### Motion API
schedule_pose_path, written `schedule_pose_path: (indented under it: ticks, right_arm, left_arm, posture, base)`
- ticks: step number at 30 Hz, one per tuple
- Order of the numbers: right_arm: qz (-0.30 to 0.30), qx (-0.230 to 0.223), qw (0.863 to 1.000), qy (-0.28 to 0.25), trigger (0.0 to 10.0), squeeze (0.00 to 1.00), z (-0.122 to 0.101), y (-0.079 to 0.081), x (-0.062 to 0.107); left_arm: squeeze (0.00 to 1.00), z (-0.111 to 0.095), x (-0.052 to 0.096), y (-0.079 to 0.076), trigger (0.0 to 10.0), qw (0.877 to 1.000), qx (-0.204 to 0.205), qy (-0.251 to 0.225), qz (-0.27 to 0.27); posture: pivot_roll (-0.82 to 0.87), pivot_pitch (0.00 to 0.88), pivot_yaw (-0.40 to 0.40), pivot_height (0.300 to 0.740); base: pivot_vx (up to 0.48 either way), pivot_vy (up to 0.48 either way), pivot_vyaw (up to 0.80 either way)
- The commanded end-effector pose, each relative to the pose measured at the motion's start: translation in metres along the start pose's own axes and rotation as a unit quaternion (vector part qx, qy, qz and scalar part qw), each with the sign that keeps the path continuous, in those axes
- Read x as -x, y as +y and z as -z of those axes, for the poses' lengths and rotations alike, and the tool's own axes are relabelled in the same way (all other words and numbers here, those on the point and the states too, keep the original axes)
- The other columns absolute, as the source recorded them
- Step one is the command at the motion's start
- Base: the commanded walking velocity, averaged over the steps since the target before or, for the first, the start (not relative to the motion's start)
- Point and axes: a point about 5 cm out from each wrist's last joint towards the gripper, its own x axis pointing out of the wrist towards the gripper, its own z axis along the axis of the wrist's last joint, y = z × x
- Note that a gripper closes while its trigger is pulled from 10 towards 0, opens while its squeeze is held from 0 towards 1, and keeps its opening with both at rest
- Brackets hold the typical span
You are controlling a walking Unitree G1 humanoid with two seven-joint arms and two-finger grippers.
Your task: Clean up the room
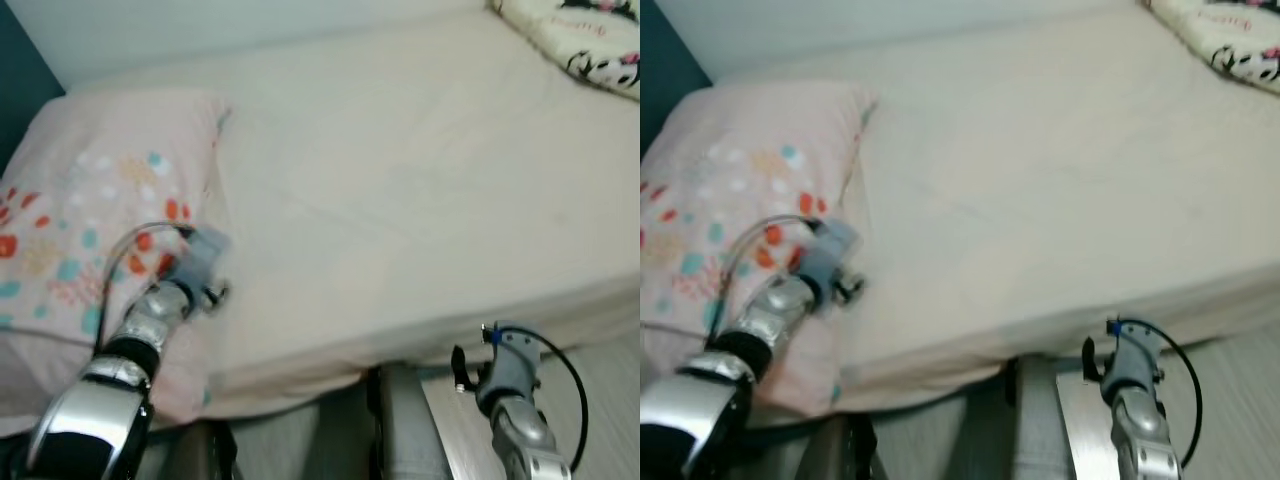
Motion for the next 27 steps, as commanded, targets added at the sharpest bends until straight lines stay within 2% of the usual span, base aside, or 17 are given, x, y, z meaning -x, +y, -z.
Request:
schedule_pose_path:
  ticks: [1,3,4,5,6,7,10,12,13,15,16,17,18,20,21,24,27]
  right_arm:
    - [0.000,-0.002,1.000,0.007,10.0,0.00,0.005,0.002,-0.001]
    - [0.000,-0.002,1.000,0.007,10.0,0.00,0.005,0.002,-0.001]
    - [-0.001,-0.003,1.000,-0.002,10.0,0.00,-0.003,0.004,-0.007]
    - [-0.005,-0.006,1.000,-0.013,10.0,0.00,-0.012,0.007,-0.013]
    - [-0.005,-0.006,1.000,-0.013,10.0,0.00,-0.012,0.007,-0.013]
    - [-0.011,-0.009,1.000,-0.023,10.0,0.00,-0.019,0.011,-0.018]
    - [-0.011,-0.009,1.000,-0.023,10.0,0.00,-0.019,0.011,-0.018]
    - [-0.032,-0.014,0.998,-0.044,10.0,0.00,-0.032,0.020,-0.025]
    - [-0.032,-0.014,0.998,-0.044,10.0,0.00,-0.032,0.020,-0.025]
    - [-0.049,-0.015,0.997,-0.057,10.0,0.00,-0.043,0.026,-0.030]
    - [-0.049,-0.015,0.997,-0.057,10.0,0.00,-0.043,0.026,-0.030]
    - [-0.052,-0.015,0.997,-0.059,10.0,0.00,-0.045,0.028,-0.032]
    - [-0.052,-0.015,0.997,-0.059,10.0,0.00,-0.045,0.028,-0.032]
    - [-0.054,-0.013,0.996,-0.063,10.0,0.00,-0.051,0.029,-0.035]
    - [-0.056,-0.012,0.996,-0.065,10.0,0.00,-0.053,0.029,-0.037]
    - [-0.057,-0.013,0.996,-0.069,10.0,0.00,-0.057,0.029,-0.039]
    - [-0.060,-0.017,0.995,-0.075,10.0,0.00,-0.060,0.030,-0.040]
  left_arm:
    - [0.00,0.039,0.012,-0.011,10.0,0.993,-0.044,0.079,0.081]
    - [0.00,0.039,0.012,-0.011,10.0,0.993,-0.044,0.079,0.081]
    - [0.00,0.045,0.020,-0.004,10.0,0.992,-0.014,0.078,0.101]
    - [0.00,0.037,0.025,0.005,10.0,0.992,0.049,0.037,0.109]
    - [0.00,0.037,0.025,0.005,10.0,0.992,0.049,0.037,0.109]
    - [0.00,0.015,0.029,0.015,10.0,0.984,0.131,-0.046,0.112]
    - [0.00,0.015,0.029,0.015,10.0,0.984,0.131,-0.046,0.112]
    - [0.00,-0.027,0.038,0.027,10.0,0.938,0.254,-0.198,0.127]
    - [0.00,-0.027,0.038,0.027,10.0,0.938,0.254,-0.198,0.127]
    - [0.00,-0.063,0.041,0.027,10.0,0.873,0.351,-0.319,0.109]
    - [0.00,-0.063,0.041,0.027,10.0,0.873,0.351,-0.319,0.109]
    - [0.00,-0.072,0.042,0.021,10.0,0.849,0.382,-0.349,0.106]
    - [0.00,-0.072,0.042,0.021,10.0,0.849,0.382,-0.349,0.106]
    - [0.00,-0.086,0.043,0.003,10.0,0.808,0.427,-0.382,0.140]
    - [0.00,-0.090,0.044,-0.003,10.0,0.796,0.439,-0.388,0.155]
    - [0.00,-0.095,0.043,-0.016,10.0,0.778,0.466,-0.386,0.170]
    - [0.00,-0.096,0.039,-0.025,10.0,0.775,0.488,-0.367,0.162]
  posture:
    - [-0.14,0.150,0.084,0.541]
    - [-0.14,0.150,0.084,0.541]
    - [-0.13,0.095,0.084,0.541]
    - [-0.12,0.067,0.080,0.541]
    - [-0.12,0.067,0.080,0.541]
    - [-0.11,0.046,0.076,0.541]
    - [-0.11,0.046,0.076,0.541]
    - [-0.10,0.010,0.069,0.541]
    - [-0.10,0.010,0.069,0.541]
    - [-0.10,0.000,0.049,0.550]
    - [-0.10,0.000,0.049,0.550]
    - [-0.10,0.000,0.046,0.555]
    - [-0.10,0.000,0.046,0.555]
    - [-0.09,0.000,0.032,0.565]
    - [-0.09,0.000,0.032,0.570]
    - [-0.09,0.000,0.025,0.580]
    - [-0.08,0.000,0.019,0.589]
  base:
    - [0.000,0.000,0.00]
    - [0.000,0.000,0.00]
    - [0.000,0.000,0.00]
    - [0.000,0.000,0.00]
    - [0.000,0.000,0.00]
    - [0.000,0.000,0.00]
    - [0.000,0.000,0.00]
    - [0.000,0.000,0.00]
    - [0.000,0.000,0.00]
    - [0.000,0.000,0.00]
    - [0.000,0.000,0.00]
    - [0.000,0.000,0.00]
    - [0.000,0.000,0.00]
    - [0.000,0.000,0.00]
    - [0.000,0.000,0.00]
    - [0.000,0.000,0.00]
    - [0.000,0.000,0.00]
